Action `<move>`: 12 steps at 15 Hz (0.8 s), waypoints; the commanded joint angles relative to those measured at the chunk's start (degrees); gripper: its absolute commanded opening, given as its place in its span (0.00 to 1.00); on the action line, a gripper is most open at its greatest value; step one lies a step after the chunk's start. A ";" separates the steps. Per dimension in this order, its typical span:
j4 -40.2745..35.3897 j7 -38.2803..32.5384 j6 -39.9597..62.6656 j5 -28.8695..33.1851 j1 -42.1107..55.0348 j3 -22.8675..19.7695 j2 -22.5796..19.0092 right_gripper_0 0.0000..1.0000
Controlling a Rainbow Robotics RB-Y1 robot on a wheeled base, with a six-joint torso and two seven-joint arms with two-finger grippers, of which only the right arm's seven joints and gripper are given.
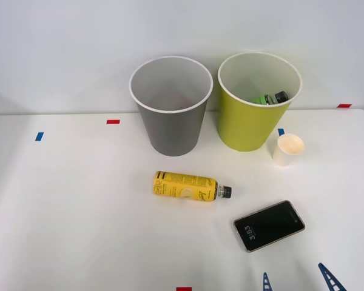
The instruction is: Put cans in the gray bin, plastic bottles in the light green bin
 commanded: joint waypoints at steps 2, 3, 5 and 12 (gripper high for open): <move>0.00 0.00 0.00 0.00 0.00 0.00 0.00 1.00; 0.00 0.00 0.00 0.00 0.00 0.00 0.00 1.00; 0.00 0.00 0.00 0.00 0.00 0.00 0.00 1.00; 0.00 0.00 0.00 0.00 0.00 0.00 0.00 1.00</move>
